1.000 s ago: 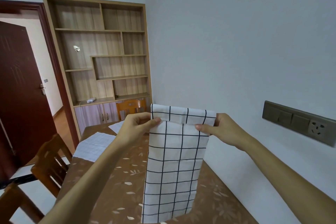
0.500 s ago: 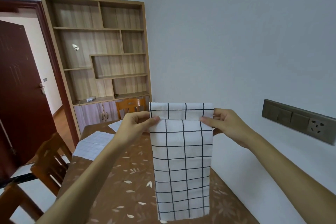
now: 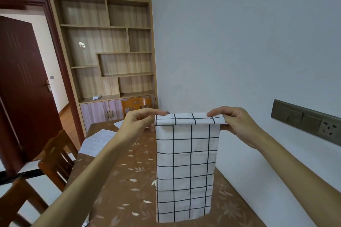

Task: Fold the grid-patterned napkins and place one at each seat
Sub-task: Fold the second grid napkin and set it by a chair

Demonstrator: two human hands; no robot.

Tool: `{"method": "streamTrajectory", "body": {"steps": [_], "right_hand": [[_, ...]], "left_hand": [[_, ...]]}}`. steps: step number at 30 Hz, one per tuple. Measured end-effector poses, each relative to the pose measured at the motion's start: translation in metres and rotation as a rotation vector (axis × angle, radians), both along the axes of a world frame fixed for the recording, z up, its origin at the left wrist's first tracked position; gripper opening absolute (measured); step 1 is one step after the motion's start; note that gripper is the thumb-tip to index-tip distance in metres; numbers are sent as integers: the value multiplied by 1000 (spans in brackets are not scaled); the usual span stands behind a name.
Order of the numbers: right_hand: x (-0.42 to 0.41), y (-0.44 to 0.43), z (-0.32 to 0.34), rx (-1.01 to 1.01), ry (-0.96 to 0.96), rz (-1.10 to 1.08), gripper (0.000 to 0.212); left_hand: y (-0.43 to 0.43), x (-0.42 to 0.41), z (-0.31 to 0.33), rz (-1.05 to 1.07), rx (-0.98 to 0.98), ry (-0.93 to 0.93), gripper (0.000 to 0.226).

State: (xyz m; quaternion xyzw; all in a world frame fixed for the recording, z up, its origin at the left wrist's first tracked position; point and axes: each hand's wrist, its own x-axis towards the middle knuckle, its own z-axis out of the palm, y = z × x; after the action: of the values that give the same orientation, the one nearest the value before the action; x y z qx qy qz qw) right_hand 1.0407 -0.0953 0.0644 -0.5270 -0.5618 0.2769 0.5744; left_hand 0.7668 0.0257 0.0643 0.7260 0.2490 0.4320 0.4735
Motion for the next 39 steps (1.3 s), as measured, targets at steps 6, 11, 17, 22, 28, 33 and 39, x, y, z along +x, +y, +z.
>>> {"method": "streamTrajectory", "body": {"steps": [6, 11, 17, 22, 28, 33, 39], "right_hand": [[-1, 2, -2, 27, 100, 60, 53], [0, 8, -5, 3, 183, 146, 62], [-11, 6, -8, -111, 9, 100, 49], [-17, 5, -11, -66, -36, 74, 23], [-15, 7, -6, 20, 56, -16, 21], [-10, 6, -7, 30, 38, -29, 21], [-9, 6, -7, 68, -19, -80, 19]], "left_hand": [[0, -2, -4, 50, -33, -35, 25], [-4, -1, -3, 71, 8, -57, 36], [-4, 1, -4, 43, 16, -179, 46], [-6, 2, -4, 85, 59, -222, 40], [-5, 1, -12, -58, 69, 104, 35], [-10, 0, -10, -104, 44, 72, 26], [-12, 6, -11, -141, 29, 54, 26]]}}
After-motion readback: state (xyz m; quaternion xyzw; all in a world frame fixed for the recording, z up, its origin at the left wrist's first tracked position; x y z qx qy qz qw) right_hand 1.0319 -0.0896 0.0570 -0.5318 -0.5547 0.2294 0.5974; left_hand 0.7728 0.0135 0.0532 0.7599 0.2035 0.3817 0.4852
